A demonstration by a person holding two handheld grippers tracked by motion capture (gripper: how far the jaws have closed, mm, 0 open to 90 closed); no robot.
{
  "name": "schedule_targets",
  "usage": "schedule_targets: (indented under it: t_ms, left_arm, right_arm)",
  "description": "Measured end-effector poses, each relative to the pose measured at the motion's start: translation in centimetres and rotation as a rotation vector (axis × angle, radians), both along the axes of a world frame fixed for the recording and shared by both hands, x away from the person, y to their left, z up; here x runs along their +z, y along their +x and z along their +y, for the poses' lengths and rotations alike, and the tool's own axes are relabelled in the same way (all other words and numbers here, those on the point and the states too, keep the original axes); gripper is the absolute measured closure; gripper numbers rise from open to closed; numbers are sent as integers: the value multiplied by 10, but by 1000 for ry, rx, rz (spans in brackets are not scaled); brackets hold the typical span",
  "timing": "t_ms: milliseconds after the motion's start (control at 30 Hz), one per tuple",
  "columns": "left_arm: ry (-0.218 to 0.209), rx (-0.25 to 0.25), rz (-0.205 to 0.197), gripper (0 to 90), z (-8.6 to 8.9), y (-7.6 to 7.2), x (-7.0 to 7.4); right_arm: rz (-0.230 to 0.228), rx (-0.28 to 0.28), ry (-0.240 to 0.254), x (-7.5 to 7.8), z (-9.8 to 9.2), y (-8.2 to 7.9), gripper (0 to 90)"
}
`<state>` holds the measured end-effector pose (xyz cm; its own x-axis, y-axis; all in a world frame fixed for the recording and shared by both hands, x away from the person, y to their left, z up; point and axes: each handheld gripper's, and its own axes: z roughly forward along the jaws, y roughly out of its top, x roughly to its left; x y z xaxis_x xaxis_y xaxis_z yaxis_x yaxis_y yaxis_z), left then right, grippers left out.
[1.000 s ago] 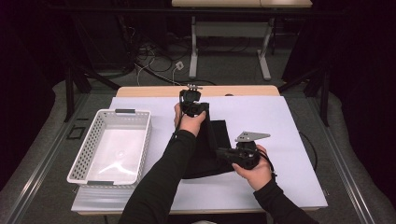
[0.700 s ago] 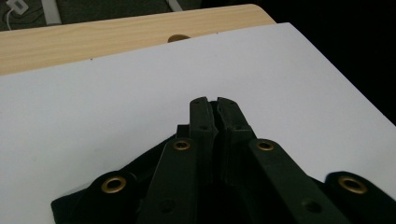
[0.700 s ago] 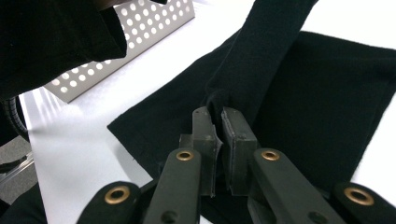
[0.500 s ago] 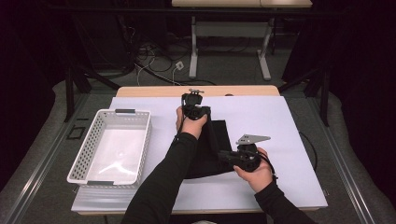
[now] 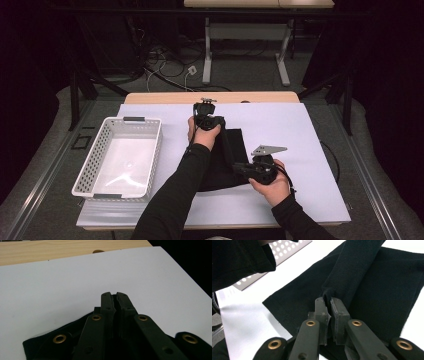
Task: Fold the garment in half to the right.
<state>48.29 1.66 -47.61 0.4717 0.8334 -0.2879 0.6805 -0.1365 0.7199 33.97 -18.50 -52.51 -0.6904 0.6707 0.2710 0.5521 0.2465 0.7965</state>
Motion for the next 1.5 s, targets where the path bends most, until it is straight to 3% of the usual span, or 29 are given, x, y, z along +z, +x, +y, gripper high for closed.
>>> schedule_targets:
  t_ms: [167,333,700,1233,1500]
  left_arm:
    - [-28,19,8,614,5,1,0]
    - [-38,20,16,551,11,0,-2]
    - [-44,0,0,490,27,-12,-7]
    - [-25,-65,-36,440,44,-53,-9]
    - [-41,-79,-30,429,56,-72,-18]
  right_arm:
    - [17,-5,-13,-5,-1,4,850]
    - [39,-27,-17,-8,-5,6,848]
    - [64,-68,-2,-10,-16,6,840]
    - [81,-103,-16,-13,-32,2,858]
    - [62,-128,-14,-11,-40,-2,728]
